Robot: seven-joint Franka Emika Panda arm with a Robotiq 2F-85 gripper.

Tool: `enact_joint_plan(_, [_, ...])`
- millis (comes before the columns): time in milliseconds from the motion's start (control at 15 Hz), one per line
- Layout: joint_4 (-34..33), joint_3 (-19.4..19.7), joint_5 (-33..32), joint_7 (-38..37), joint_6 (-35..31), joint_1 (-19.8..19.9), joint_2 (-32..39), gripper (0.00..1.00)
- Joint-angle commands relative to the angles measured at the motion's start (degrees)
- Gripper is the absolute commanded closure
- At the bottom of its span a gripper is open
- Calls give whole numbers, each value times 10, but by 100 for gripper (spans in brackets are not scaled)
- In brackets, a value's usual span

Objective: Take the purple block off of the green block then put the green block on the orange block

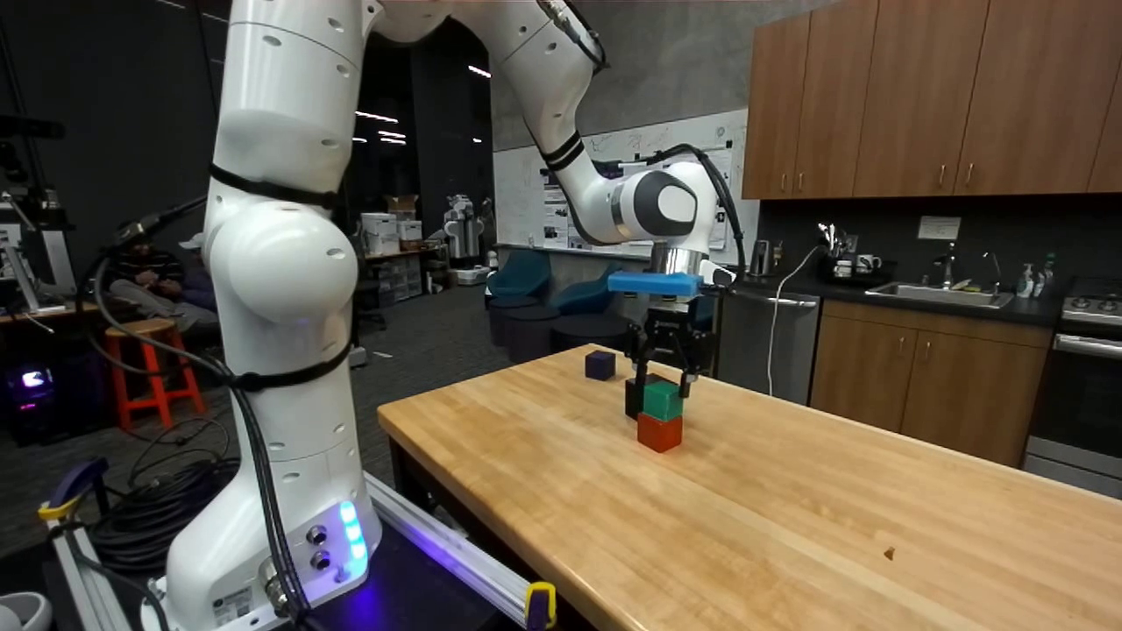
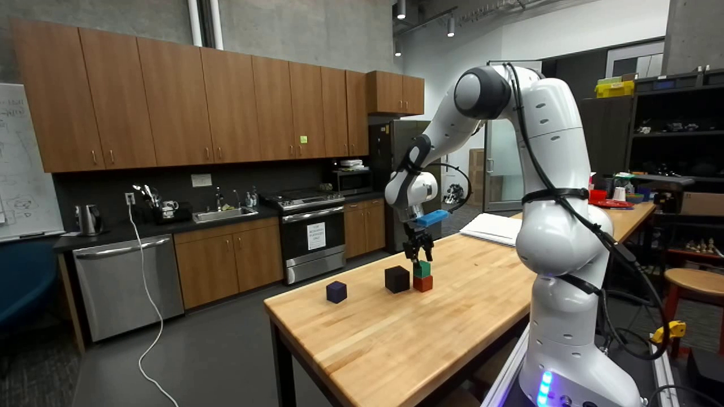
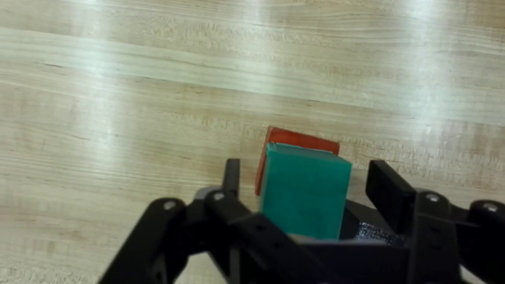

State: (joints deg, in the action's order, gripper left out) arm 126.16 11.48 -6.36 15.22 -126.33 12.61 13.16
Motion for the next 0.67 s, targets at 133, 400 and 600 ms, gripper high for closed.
enact_joint_plan(133, [-11, -7, 0, -1, 41, -3, -41, 0])
enact_joint_plan(400, [-37, -18, 16, -13, 78, -12, -65, 0])
enact_joint_plan(600, [-62, -28, 28, -26, 109, -24, -79, 0])
